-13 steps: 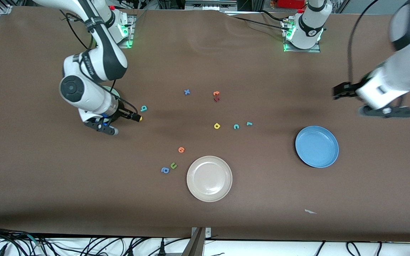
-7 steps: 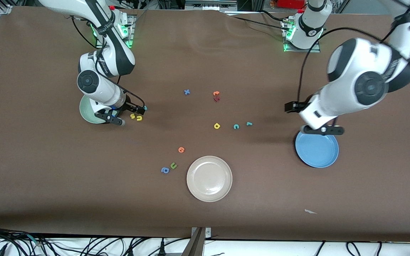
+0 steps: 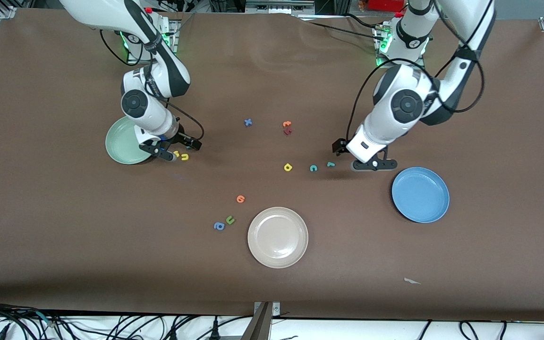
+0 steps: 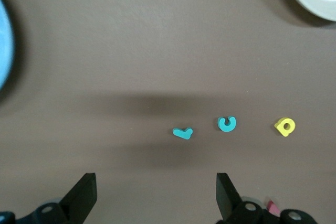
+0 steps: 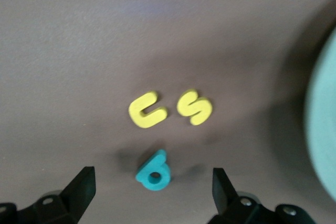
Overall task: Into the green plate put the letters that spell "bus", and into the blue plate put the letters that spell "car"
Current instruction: 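Grasp the blue b with the right gripper while the left gripper lowers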
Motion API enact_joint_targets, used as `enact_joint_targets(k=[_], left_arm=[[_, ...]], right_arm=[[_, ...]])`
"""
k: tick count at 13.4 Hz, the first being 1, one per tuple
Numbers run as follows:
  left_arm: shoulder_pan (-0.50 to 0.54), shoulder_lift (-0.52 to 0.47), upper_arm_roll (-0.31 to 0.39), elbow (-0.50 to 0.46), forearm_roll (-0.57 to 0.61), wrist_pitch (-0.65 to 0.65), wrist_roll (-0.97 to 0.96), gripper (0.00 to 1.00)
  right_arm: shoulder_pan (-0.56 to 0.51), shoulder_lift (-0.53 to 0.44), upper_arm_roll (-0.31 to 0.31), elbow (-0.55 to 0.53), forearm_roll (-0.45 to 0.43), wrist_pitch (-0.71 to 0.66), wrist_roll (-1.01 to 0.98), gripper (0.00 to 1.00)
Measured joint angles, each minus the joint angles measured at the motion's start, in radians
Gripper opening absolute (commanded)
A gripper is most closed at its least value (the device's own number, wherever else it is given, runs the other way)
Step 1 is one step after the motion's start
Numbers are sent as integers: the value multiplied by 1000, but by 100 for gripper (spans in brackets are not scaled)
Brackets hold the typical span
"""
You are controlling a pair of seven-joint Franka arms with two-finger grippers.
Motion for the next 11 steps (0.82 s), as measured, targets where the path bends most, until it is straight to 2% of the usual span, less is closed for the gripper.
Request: enact_joint_targets(k=[2,3,6,11], left_arm=[[-33,48,0,-29,35,78,-65,100],[-45,78,0,-27,91,104,-118,100],[-60,166,-1,22,219,132,-230,100],[-73,275,0,129,227,132,-242,100]], right_arm=[[0,14,15,0,0,24,20,87],[0,16,15,0,0,28,21,87],[-1,17,15,0,0,30,21,76],[-2,17,15,0,0,32,21,68]])
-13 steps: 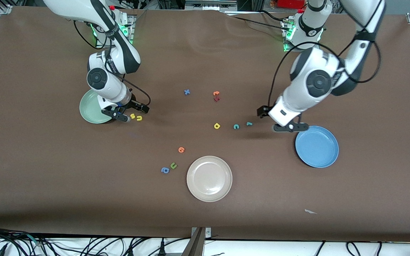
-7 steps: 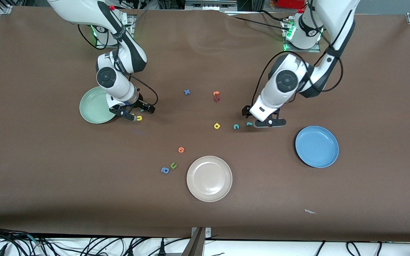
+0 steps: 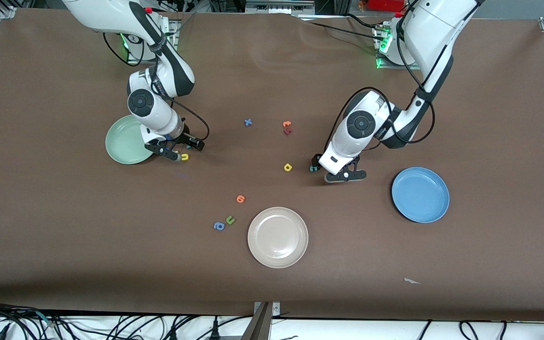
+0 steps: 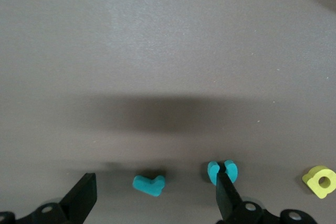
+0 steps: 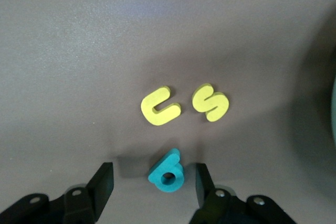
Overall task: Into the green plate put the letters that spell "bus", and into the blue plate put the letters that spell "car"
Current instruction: 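Grasp the blue b with the right gripper while the left gripper lowers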
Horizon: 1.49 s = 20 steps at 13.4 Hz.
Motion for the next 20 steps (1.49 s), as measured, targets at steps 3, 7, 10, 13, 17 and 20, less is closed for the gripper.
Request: enact_joint_targets(k=[3,7,10,13,17,20], left_arm=[[-1,20,1,5,0,0,-1,99],[-3,27,1,1,40,-8,-1,98],[-5,27,1,-1,45,-24,0,93],[-7,31,1,-2,45,-29,0,78],[-13,38,0,-1,45,-29,0,63],[-14,36,0,1,45,-29,0,53]], right_arm=[[-1,0,-1,0,0,3,0,68],[-10,0,-6,0,0,5,-16,49],[-13,0,-9,0,0,5,-21,43],[-13,4,-9,0,0,5,-22,38],[-14,5,-9,0,0,4,-23,24],[-15,4,-9,0,0,4,-23,24]])
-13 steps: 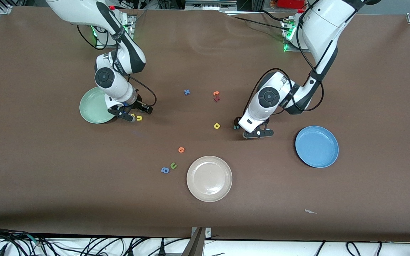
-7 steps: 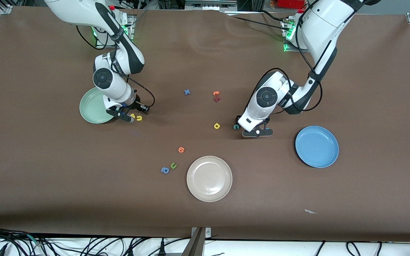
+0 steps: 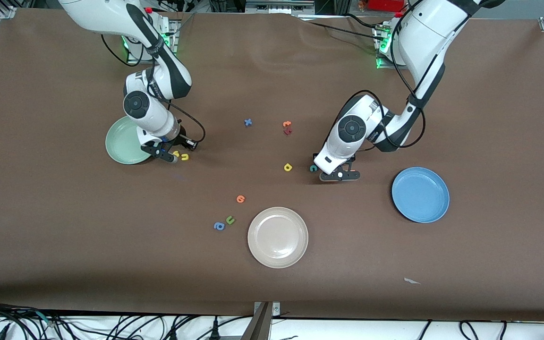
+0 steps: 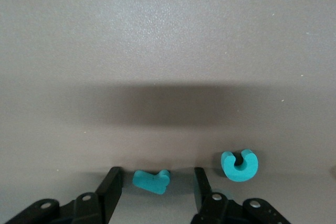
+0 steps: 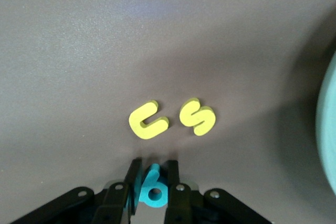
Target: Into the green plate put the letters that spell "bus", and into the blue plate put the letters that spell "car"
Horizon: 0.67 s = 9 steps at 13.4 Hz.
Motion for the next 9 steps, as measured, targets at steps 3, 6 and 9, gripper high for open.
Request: enact_joint_targets(k=[3,6,9], left_arm=[[-2,-1,-1,1,0,0,0,50],[-3,-2,-2,3,0,0,0,44],[-4,-2,-3,4,0,0,0,41]], right_arm=[[0,0,0,0,0,0,-1,24],[0,-8,1,11,0,-14,-1,21],[0,-42,1,52,0,-140,-2,20]])
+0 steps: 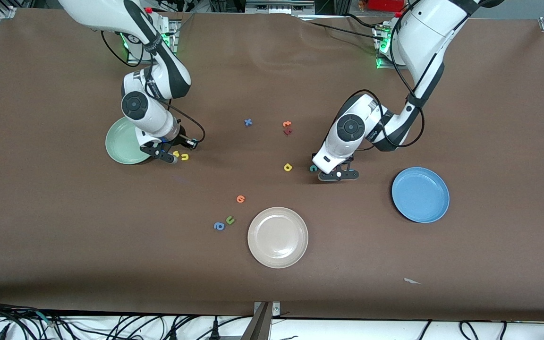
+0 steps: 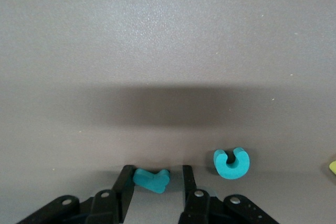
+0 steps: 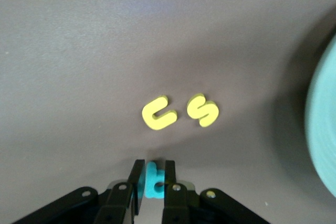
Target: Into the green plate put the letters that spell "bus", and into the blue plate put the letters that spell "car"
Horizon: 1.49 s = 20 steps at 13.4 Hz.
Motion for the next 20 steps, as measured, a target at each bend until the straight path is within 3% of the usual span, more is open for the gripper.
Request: enact_joint_targets(k=[4,6,8,9,13,17,20], left_arm=[[0,0,0,1,0,0,0,36],[-1,0,0,1,0,0,0,32],[-1,0,-1,1,0,0,0,31],[-1,0,-1,1,0,0,0,31],[-1,0,-1,1,0,0,0,27],[0,0,-1,4,0,-6,0,23],[27,0,9,72,0,-176,35,23]], right_arm=[[-1,-79,-27,69,0,-232,-14,21],[-4,-103,-65,93,0,-314,-56,27],[-6,-101,-74,95,0,-325,-65,83],[-4,-96,-72,94,0,-325,-65,92],[3,-81,-36,91,2,-296,-20,92],[11,-28,1,50,2,-123,22,91],[11,23,1,15,2,-9,22,87]])
